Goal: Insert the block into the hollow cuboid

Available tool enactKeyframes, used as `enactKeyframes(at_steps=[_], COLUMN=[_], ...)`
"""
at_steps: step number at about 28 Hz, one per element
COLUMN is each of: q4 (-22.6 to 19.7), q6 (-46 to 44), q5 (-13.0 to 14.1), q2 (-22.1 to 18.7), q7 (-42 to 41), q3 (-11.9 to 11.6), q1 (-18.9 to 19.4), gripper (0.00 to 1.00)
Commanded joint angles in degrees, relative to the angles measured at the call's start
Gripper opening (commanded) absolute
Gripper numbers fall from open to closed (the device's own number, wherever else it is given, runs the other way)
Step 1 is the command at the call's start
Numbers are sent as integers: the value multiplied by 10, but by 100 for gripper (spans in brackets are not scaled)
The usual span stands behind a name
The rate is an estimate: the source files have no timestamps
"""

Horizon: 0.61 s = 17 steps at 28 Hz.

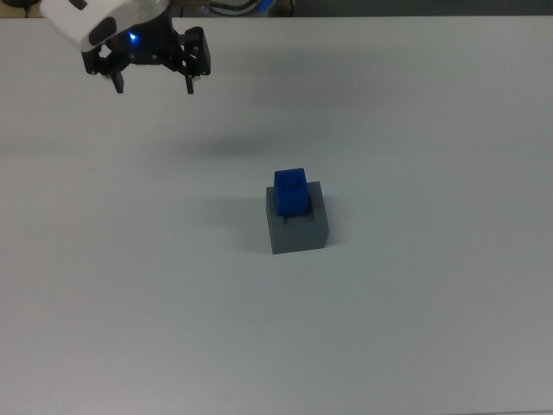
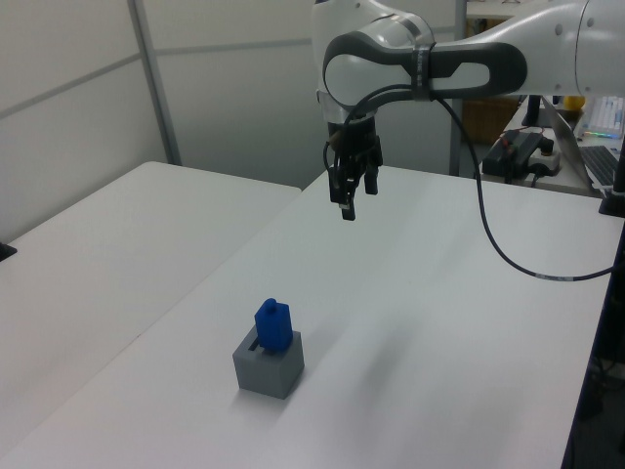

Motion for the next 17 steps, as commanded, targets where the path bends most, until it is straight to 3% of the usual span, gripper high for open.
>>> enactKeyframes(at_steps=[1, 17], q4=[2, 3], q6=[-19, -20], q5=[4, 4], q2=[-6, -7], q7=[-15, -27], q3=[-7, -10], q1=[1, -14], gripper=[100, 100])
